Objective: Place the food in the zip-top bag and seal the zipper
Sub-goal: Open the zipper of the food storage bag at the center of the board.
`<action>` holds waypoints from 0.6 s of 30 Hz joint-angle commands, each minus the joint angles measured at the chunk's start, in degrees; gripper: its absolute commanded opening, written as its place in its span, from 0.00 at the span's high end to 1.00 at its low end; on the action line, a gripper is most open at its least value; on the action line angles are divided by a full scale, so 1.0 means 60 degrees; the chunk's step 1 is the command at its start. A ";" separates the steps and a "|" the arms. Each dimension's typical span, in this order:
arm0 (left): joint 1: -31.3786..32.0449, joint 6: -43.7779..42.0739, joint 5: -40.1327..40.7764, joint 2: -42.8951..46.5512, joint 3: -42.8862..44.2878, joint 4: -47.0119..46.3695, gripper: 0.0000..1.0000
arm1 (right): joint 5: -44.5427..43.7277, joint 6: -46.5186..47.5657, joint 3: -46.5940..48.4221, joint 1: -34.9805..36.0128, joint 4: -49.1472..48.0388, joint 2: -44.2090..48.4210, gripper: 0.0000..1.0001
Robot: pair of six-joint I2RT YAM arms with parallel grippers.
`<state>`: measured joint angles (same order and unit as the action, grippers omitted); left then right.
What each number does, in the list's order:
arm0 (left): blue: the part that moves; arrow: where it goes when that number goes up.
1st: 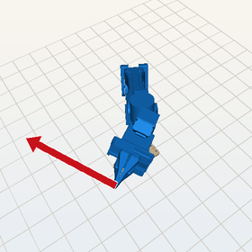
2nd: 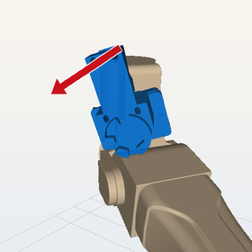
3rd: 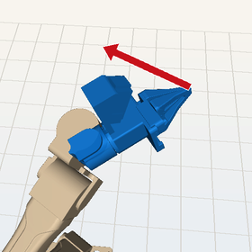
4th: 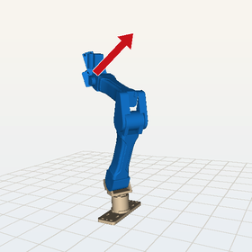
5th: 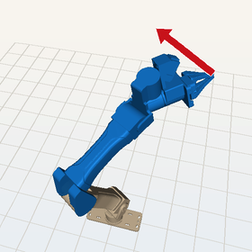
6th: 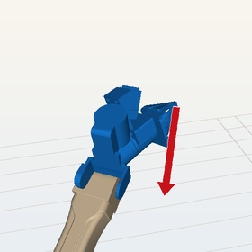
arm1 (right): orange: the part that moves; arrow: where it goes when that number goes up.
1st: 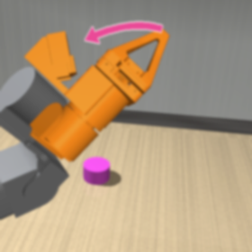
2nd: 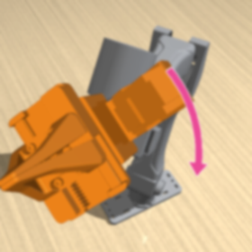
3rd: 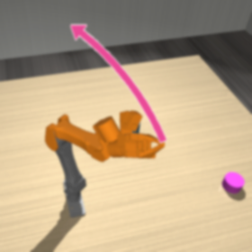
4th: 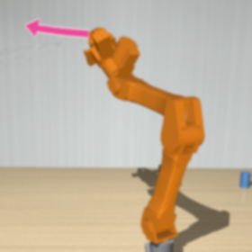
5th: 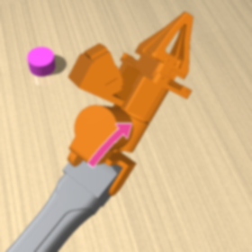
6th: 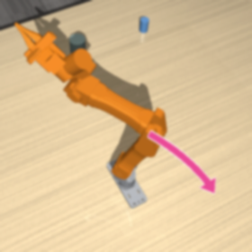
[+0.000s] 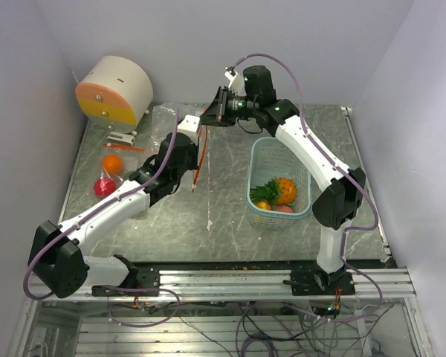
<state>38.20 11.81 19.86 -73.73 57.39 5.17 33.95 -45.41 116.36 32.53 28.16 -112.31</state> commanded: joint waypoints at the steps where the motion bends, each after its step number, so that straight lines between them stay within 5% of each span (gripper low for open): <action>1: 0.0050 0.0147 -0.0127 0.0438 0.0374 0.0330 0.93 | -0.0448 0.0574 -0.0112 -0.0264 0.0080 0.0691 0.88; 9: 0.0050 0.0553 -0.0091 0.1119 0.0237 0.1044 0.93 | -0.2217 0.2772 -0.0216 -0.0442 0.1513 0.1460 0.42; 18: 0.0030 0.0739 -0.0213 0.1400 0.0287 0.1017 0.93 | -0.1738 0.3071 -0.0674 0.0415 0.1375 0.1313 0.47</action>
<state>38.20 15.22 19.70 -65.41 57.67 10.74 23.64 -28.82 114.30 31.73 36.27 -103.63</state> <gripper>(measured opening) 0.077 0.547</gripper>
